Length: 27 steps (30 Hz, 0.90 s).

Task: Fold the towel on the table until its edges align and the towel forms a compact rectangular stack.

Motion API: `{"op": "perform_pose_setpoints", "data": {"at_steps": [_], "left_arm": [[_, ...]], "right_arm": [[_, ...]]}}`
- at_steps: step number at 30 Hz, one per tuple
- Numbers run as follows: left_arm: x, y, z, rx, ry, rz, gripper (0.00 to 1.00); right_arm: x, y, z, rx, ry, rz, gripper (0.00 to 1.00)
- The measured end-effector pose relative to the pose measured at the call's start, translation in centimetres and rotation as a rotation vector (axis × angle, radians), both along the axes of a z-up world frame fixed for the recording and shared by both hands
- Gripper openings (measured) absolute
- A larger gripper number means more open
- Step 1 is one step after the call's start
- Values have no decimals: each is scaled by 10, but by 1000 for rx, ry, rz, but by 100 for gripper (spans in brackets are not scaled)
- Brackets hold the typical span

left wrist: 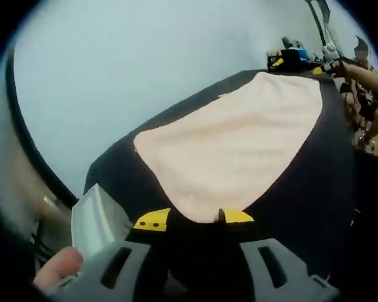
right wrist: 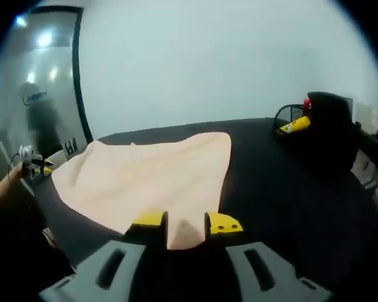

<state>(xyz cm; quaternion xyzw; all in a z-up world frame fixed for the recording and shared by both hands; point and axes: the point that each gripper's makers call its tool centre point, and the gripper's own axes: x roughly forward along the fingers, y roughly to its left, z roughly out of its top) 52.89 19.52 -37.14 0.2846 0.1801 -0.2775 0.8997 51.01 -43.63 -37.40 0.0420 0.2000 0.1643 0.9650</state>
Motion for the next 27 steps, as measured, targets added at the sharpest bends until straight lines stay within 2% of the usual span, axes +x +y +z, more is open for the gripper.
{"op": "perform_pose_setpoints", "data": {"at_steps": [1,2,5,8,12,15,16,17,19,20,21,22,23,24,25,26,27], "left_arm": [[0,0,0,5,-13,-9,27],[0,4,-6,18,17,-23,27],[6,4,-11,-3,28,-28,27],[9,2,-11,-13,28,-29,30],[5,-3,-1,-99,33,-13,29],[3,-5,-2,-188,94,81,27],[7,-4,2,-216,70,96,27],[6,-5,1,-248,99,123,25],[5,-5,-2,-219,118,155,24],[-3,-12,-5,-176,120,155,24],[-4,-13,-9,-135,121,159,24],[-1,-13,-14,-122,123,157,23],[-1,-16,-17,-116,121,154,20],[10,-5,-23,-104,127,157,15],[11,-4,-26,-103,134,161,9],[9,-2,-26,-113,137,166,2],[9,-3,-26,-132,138,178,0]], "right_arm": [[0,-1,-1,3,2,2,22],[-1,-5,-5,23,28,-16,22],[-4,1,-4,36,21,-19,22],[-3,2,-6,14,16,-32,22],[-2,4,-3,-17,-7,-61,23],[-1,-4,-3,-31,-19,-79,23],[0,-6,-4,-32,-16,-86,23],[0,-6,-6,-34,-8,-83,24],[5,-12,-15,-63,10,-91,27],[5,-13,-17,-69,14,-94,27],[4,-12,-18,-73,14,-96,27],[5,-10,-20,-74,17,-94,26],[5,-10,-23,-71,25,-88,26],[6,-7,-27,-75,31,-83,25],[6,-4,-30,-98,30,-82,24],[8,-9,-28,-150,0,-94,18],[6,-5,-27,-126,7,-91,11]]}}
